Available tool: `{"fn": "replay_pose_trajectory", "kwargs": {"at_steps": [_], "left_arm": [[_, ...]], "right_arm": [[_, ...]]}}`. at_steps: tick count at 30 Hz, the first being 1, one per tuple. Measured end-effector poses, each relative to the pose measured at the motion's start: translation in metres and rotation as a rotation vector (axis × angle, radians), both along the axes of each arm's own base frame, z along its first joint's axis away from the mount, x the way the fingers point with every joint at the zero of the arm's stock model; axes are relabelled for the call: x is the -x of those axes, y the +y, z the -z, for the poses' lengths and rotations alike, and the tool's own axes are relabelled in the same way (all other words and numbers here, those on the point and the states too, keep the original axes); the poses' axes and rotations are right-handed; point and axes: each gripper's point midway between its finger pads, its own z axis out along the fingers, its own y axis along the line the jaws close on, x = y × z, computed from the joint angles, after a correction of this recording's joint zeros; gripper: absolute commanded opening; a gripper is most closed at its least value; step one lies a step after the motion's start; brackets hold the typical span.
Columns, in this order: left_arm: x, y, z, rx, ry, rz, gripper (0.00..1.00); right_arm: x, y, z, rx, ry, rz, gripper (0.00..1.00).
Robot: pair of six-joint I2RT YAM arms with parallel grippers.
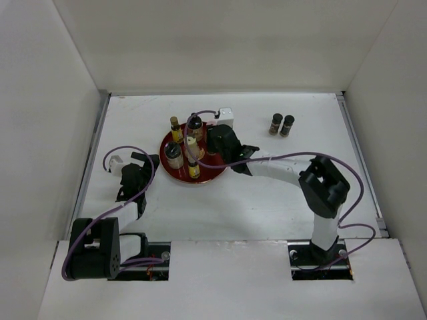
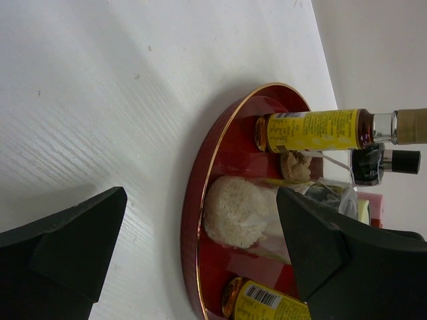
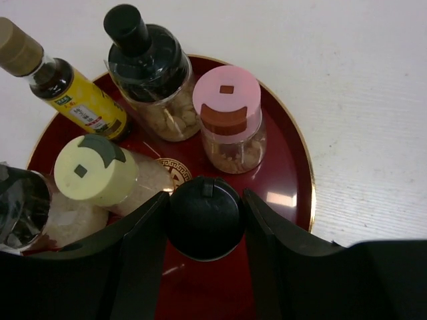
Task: Organize the condiment bottles
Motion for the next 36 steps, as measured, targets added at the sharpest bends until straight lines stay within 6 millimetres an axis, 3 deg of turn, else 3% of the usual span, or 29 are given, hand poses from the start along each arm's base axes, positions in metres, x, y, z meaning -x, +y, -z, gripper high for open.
{"fn": "replay_pose_trajectory", "kwargs": {"at_steps": [12,17,27,31,36], "left_arm": [[0.000,0.000,0.000,-0.001,0.000,0.000,1.00],[0.000,0.000,0.000,-0.001,0.000,0.001,1.00],[0.000,0.000,0.000,-0.001,0.001,0.000,1.00],[0.000,0.000,0.000,-0.001,0.001,0.000,1.00],[0.000,0.000,0.000,-0.001,0.001,0.001,1.00]], "right_arm": [[-0.019,0.024,0.035,0.028,0.028,-0.007,0.42],[-0.018,0.026,0.033,0.025,0.026,-0.011,0.65],[-0.004,0.038,0.031,0.027,0.025,-0.052,0.72],[0.007,0.026,0.016,0.014,0.017,-0.059,0.78],[0.023,0.006,-0.036,-0.054,-0.044,-0.066,0.80]]}}
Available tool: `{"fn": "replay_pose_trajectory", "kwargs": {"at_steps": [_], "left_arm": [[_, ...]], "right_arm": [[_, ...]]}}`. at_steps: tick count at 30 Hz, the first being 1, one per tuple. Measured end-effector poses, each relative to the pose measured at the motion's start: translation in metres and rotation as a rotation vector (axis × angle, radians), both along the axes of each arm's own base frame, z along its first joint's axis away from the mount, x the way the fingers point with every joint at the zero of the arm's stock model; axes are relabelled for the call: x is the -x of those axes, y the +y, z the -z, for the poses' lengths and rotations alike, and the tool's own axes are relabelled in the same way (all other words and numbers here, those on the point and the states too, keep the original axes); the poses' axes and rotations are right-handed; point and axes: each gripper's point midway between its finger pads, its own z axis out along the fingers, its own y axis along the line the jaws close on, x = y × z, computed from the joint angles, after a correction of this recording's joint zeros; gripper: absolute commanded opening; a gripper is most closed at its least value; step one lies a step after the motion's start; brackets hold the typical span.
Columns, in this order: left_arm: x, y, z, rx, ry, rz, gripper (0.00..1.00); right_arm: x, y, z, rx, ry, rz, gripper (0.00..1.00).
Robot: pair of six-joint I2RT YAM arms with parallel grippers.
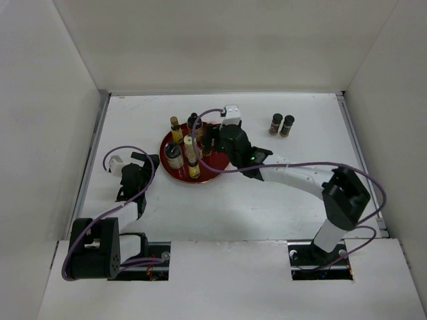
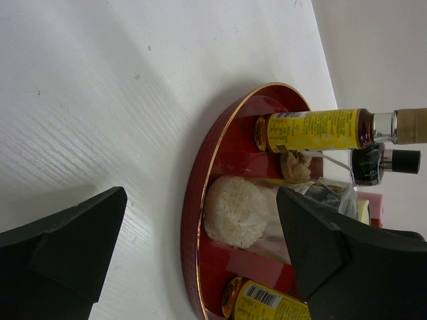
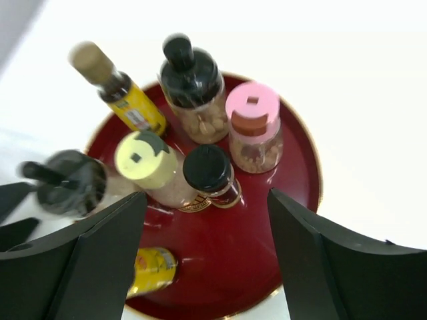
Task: Organize the condiment bottles
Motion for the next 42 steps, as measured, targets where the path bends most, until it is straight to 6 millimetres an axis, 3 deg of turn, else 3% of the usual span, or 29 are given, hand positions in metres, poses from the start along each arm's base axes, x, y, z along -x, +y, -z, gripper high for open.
{"fn": "replay_pose_trajectory", "kwargs": {"at_steps": [3,5,6,13,16,19,24,30,42], "left_arm": [[0.000,0.000,0.000,0.000,0.000,-0.001,1.00],[0.000,0.000,0.000,0.000,0.000,-0.001,1.00],[0.000,0.000,0.000,0.000,0.000,0.000,1.00],[0.000,0.000,0.000,0.000,0.000,0.000,1.00],[0.000,0.000,0.000,-0.001,0.000,0.000,1.00],[0.000,0.000,0.000,-0.001,0.000,0.000,1.00],[0.000,-0.001,0.000,-0.001,0.002,0.002,1.00],[0.000,-0.001,0.001,0.000,0.002,0.003,1.00],[0.000,-0.001,0.002,0.001,0.007,0.005,1.00]], "right_arm": [[0.006,-0.019,-0.030,-0.044,-0.045,0.003,0.55],[0.000,-0.040,-0.043,-0.065,-0.069,0.033,0.35],[-0.008,-0.056,-0.047,-0.076,-0.079,0.064,0.31],[-0.079,-0.212,-0.024,-0.016,-0.046,0.435,0.33],[-0.094,-0.262,-0.009,0.021,-0.019,0.566,0.33],[-0.107,-0.292,0.008,0.061,0.022,0.649,0.37],[-0.127,-0.317,0.032,0.101,0.085,0.708,0.63],[-0.134,-0.317,0.046,0.127,0.126,0.700,0.64],[-0.142,-0.324,0.050,0.126,0.137,0.709,0.59]]}}
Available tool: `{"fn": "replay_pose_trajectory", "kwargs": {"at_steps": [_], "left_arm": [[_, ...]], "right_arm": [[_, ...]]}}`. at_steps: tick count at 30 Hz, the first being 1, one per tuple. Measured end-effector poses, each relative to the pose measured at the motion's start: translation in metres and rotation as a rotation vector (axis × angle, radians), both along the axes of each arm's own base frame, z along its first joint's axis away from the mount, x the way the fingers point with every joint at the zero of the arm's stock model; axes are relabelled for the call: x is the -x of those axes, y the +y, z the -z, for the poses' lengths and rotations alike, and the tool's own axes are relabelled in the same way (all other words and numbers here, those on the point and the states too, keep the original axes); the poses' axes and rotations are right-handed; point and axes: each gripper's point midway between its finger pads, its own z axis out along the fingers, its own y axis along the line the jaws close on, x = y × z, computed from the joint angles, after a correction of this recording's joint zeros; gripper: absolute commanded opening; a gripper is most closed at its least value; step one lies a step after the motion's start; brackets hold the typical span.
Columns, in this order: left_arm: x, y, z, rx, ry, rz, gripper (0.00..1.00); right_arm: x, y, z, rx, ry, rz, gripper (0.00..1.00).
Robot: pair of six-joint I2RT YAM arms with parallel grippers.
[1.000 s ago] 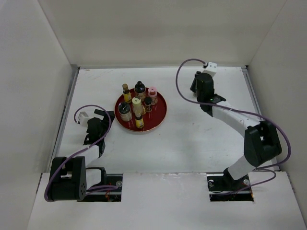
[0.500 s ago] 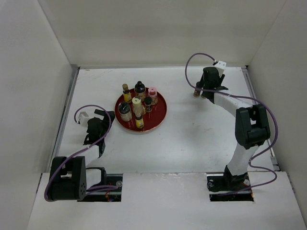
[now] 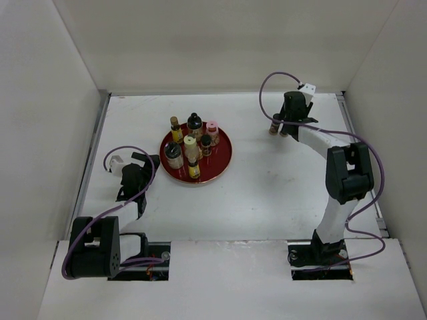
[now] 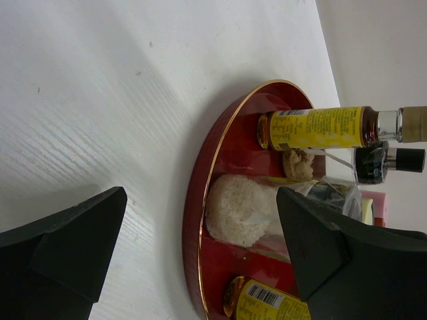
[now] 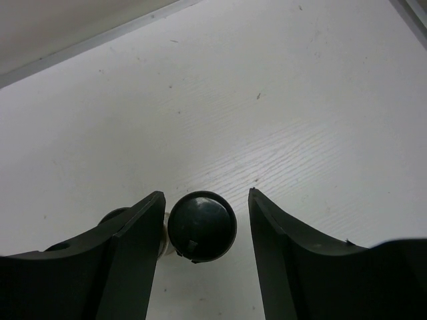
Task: Organize the condiment bottles
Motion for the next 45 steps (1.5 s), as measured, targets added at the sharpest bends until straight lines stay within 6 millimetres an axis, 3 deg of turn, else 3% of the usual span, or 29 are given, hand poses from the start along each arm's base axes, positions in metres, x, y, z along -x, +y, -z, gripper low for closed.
{"fn": "replay_pose_trajectory", "kwargs": {"at_steps": [10,16,26,30,35,37,40,42,45], "left_arm": [[0.000,0.000,0.001,0.000,0.003,0.001,1.00],[0.000,0.000,0.001,0.000,0.002,0.001,1.00],[0.000,0.000,0.001,0.000,0.002,0.001,1.00],[0.000,0.000,0.001,0.000,0.002,0.001,1.00],[0.000,0.000,0.001,0.000,0.002,0.001,1.00],[0.000,0.000,0.001,0.000,0.002,0.001,1.00],[0.000,0.000,0.001,0.000,0.002,0.001,1.00],[0.000,0.000,0.001,0.000,0.002,0.001,1.00],[0.000,-0.001,0.001,0.000,0.002,0.004,1.00]], "right_arm": [[0.000,0.002,0.010,-0.018,0.021,-0.009,0.61],[0.002,0.004,0.028,-0.026,0.062,-0.012,0.51],[0.008,0.001,0.026,-0.028,0.057,0.000,0.40],[0.026,-0.005,0.009,-0.013,0.033,0.025,0.38],[0.048,-0.005,-0.047,-0.018,-0.087,0.038,0.37],[0.057,0.005,-0.072,-0.027,-0.140,0.018,0.37],[0.068,0.038,-0.103,-0.046,-0.209,-0.057,0.37],[0.076,0.073,-0.115,-0.067,-0.242,-0.138,0.38],[0.093,0.140,-0.114,-0.092,-0.240,-0.295,0.38]]}}
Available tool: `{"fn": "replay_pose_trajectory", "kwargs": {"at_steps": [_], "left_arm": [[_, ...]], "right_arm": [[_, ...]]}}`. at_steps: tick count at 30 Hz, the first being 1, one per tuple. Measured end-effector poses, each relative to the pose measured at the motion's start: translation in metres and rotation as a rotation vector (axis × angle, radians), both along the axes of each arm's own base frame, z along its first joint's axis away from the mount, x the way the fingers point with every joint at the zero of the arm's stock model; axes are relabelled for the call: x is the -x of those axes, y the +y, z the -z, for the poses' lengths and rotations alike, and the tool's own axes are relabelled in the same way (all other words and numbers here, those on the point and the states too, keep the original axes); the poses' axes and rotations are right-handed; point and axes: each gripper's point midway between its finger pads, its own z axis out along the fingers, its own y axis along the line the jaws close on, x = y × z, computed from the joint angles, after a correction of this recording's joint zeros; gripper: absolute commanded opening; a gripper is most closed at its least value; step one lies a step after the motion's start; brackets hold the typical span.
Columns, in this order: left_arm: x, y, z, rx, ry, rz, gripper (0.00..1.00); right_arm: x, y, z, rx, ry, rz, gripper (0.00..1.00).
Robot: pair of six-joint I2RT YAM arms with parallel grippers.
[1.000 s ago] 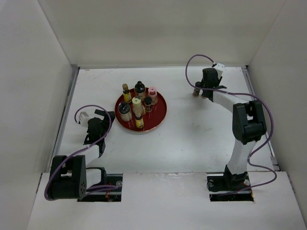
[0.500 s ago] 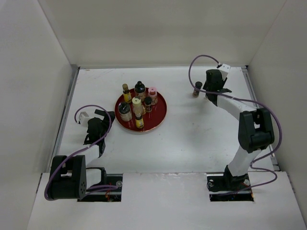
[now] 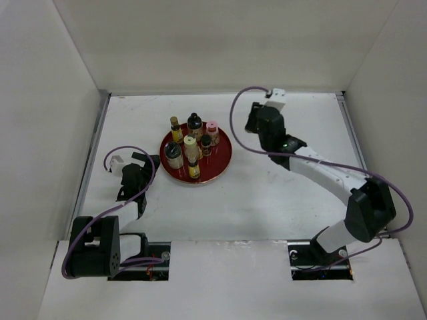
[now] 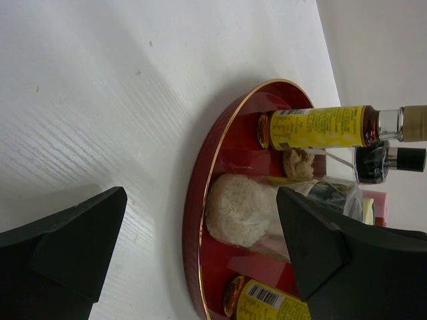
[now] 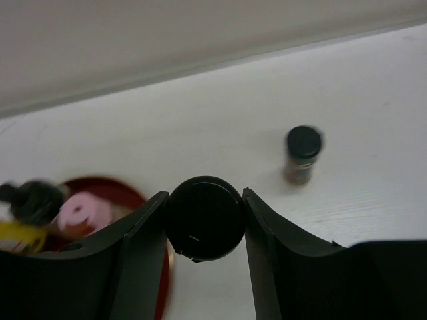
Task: Organize the condiment bottles
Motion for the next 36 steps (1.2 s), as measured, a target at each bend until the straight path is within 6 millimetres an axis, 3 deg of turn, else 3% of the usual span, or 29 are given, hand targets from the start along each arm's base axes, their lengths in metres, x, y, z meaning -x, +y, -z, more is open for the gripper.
{"fn": "replay_pose_trajectory", "kwargs": {"at_steps": [4,6,16,19,23,27,32,36], "left_arm": [[0.000,0.001,0.000,0.000,-0.002,-0.002,1.00],[0.000,0.001,-0.001,0.000,-0.005,-0.002,1.00],[0.000,0.000,-0.003,0.001,-0.008,-0.001,1.00],[-0.001,0.001,-0.004,0.000,-0.014,-0.002,1.00],[-0.001,0.000,-0.006,0.000,-0.019,-0.001,1.00],[-0.001,0.000,-0.006,0.000,-0.019,0.000,1.00],[-0.001,0.000,-0.006,0.000,-0.019,-0.001,1.00],[-0.001,0.000,-0.006,0.001,-0.019,-0.001,1.00]], "right_arm": [[0.029,0.084,0.025,0.022,0.038,-0.202,0.38],[0.042,0.115,0.040,0.042,0.065,-0.278,0.37],[0.077,0.202,0.092,0.108,0.140,-0.455,0.39],[0.084,0.215,0.111,0.134,0.165,-0.482,0.39],[0.085,0.216,0.127,0.159,0.190,-0.481,0.39],[0.083,0.214,0.127,0.161,0.185,-0.466,0.42],[0.082,0.214,0.129,0.159,0.183,-0.463,0.53],[0.083,0.212,0.136,0.157,0.189,-0.460,0.54]]}}
